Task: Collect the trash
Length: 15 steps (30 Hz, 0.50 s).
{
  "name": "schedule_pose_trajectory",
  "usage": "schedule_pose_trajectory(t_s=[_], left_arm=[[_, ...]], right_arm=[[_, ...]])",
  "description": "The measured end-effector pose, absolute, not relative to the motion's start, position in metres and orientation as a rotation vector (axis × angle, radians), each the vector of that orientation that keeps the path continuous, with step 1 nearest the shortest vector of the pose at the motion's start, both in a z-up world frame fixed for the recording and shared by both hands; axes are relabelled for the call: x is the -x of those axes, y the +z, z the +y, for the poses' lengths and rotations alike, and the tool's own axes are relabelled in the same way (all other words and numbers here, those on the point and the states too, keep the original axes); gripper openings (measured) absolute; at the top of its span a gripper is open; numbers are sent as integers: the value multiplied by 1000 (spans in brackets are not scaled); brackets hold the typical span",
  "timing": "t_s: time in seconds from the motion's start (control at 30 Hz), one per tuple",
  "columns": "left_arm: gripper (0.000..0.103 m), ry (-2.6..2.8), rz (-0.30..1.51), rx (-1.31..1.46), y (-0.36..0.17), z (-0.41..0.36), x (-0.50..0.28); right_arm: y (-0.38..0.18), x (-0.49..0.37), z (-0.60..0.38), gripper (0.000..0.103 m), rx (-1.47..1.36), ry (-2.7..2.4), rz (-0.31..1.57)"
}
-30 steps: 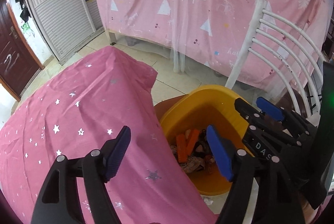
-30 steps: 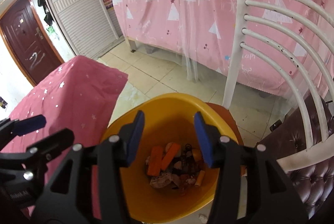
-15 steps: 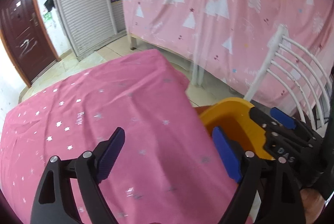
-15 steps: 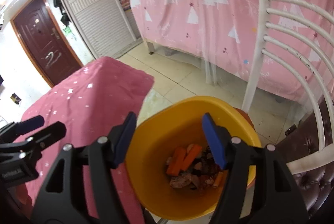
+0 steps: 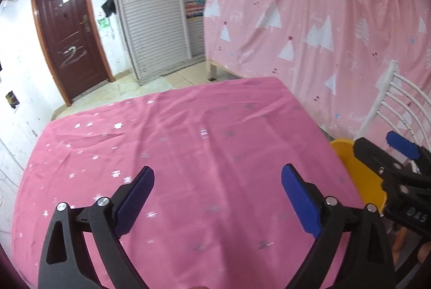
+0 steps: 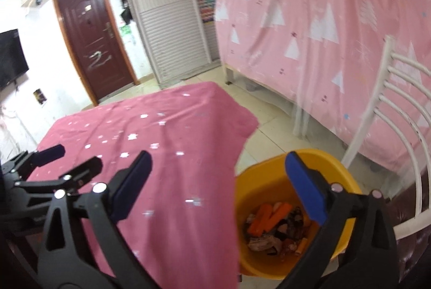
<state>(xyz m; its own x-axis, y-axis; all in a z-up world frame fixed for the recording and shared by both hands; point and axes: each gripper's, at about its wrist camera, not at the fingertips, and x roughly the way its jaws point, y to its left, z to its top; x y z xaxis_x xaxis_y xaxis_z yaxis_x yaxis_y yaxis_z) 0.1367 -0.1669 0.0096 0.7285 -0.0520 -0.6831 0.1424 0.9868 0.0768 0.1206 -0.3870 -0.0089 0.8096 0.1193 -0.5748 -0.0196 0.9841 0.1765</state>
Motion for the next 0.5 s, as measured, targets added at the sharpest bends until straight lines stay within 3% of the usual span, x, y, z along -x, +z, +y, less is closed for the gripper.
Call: schedule_pose_trajectory(t_s=[0.5], left_arm=[[95, 53, 640, -90, 23, -69, -93]], right_arm=[[5, -95, -305, 97, -155, 307, 558]])
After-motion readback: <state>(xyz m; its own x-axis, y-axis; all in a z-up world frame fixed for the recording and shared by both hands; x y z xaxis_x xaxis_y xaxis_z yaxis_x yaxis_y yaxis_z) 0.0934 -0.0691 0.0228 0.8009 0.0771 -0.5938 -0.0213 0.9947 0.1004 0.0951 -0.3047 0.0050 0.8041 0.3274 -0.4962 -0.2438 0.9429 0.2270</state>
